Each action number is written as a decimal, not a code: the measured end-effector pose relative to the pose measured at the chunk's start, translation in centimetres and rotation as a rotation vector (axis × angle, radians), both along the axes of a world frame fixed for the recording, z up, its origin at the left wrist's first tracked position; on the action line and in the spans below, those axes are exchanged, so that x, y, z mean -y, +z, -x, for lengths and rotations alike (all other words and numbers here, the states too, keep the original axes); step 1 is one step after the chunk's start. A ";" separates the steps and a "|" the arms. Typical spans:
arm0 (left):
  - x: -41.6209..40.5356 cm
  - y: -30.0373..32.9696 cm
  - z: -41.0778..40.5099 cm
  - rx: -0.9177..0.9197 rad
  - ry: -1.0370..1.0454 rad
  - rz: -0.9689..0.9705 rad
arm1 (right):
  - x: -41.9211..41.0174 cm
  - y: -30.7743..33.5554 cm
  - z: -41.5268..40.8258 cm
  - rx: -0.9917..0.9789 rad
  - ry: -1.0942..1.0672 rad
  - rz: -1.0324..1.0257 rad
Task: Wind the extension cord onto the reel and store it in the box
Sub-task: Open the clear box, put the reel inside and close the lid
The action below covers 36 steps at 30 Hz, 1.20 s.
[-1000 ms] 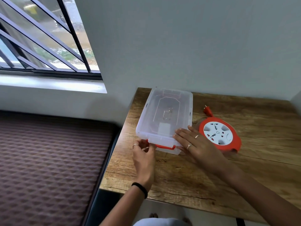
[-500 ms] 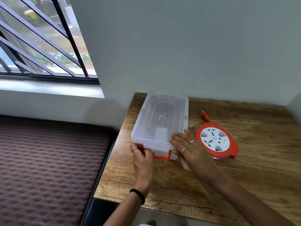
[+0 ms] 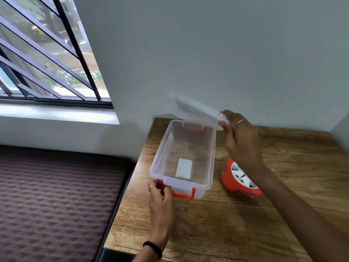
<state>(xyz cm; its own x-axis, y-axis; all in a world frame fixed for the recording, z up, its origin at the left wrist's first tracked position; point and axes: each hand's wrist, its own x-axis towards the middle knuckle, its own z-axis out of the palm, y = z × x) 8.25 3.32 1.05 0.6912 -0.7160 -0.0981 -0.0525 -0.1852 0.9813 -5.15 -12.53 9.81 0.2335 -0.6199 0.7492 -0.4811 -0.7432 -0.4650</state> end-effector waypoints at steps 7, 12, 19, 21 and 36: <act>0.2 -0.8 -1.1 0.216 0.043 -0.031 | 6.6 -0.6 4.1 0.761 -0.167 -0.574; 0.6 -1.3 -1.9 0.328 0.207 -0.058 | 7.4 -3.1 10.5 1.195 -0.241 -0.799; 3.3 2.7 0.5 0.615 0.363 0.218 | 6.2 -7.4 18.8 1.467 -0.350 -0.998; 4.2 3.1 2.1 0.719 0.286 0.283 | 6.0 -8.2 20.3 1.487 -0.368 -1.030; 8.4 1.5 11.2 0.801 -0.266 0.252 | 3.1 -10.1 24.0 1.173 -0.564 -1.132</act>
<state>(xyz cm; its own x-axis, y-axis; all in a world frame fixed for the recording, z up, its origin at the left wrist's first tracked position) -2.96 -5.08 2.50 0.2918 -0.7979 0.5274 -0.7531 0.1483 0.6410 -29.11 -15.66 -0.25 -0.4898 -0.7251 -0.4840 0.4046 0.3027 -0.8629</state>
